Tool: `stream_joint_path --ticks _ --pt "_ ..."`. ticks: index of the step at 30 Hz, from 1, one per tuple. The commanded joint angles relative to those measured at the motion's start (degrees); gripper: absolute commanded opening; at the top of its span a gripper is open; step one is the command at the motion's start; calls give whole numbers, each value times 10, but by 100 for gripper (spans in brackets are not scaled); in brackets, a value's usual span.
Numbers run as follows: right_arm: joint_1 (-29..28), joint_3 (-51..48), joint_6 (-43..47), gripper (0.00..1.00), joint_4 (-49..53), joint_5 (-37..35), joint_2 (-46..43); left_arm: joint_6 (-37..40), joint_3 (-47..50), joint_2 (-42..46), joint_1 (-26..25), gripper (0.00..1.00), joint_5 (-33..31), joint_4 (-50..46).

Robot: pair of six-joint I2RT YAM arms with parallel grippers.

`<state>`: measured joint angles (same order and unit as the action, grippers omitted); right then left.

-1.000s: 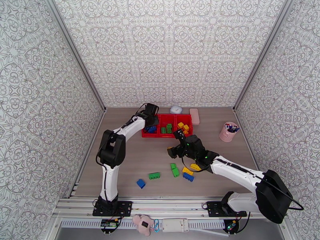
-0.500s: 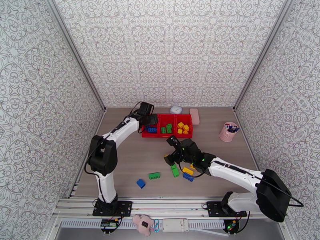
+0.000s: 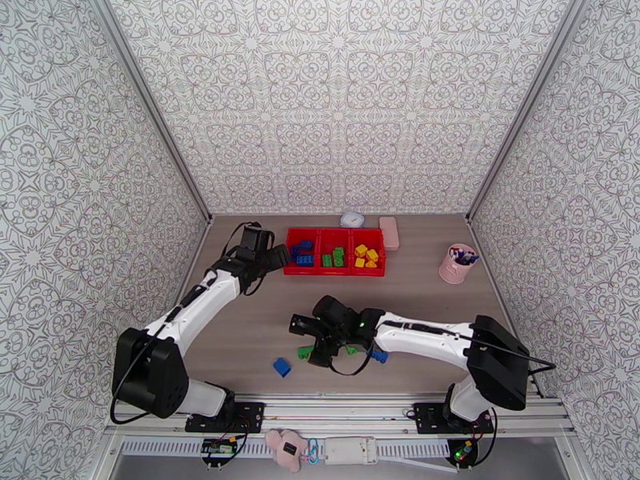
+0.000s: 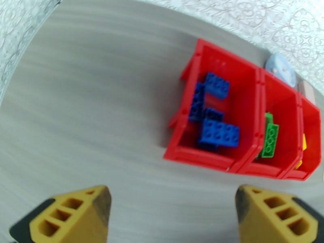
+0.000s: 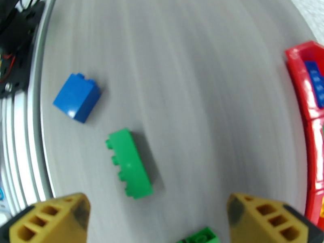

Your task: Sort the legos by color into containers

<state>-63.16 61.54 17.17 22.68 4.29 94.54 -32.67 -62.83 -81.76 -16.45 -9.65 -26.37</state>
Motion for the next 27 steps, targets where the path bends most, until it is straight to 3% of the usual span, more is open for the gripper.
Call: stream_joint_path --ticks 1,12,21,23,27 --pt "-14 39 39 92 53 4 37 -9 25 29 11 84 8 2" --pt "-27 109 51 87 73 2 151 -4 45 49 22 84 13 0" --pt "-27 123 37 55 68 -3 188 7 52 53 25 84 17 1" --pt "-27 118 34 37 59 -6 182 8 54 57 25 84 19 3" --pt "-27 106 25 33 41 -16 166 9 58 64 25 84 22 4"
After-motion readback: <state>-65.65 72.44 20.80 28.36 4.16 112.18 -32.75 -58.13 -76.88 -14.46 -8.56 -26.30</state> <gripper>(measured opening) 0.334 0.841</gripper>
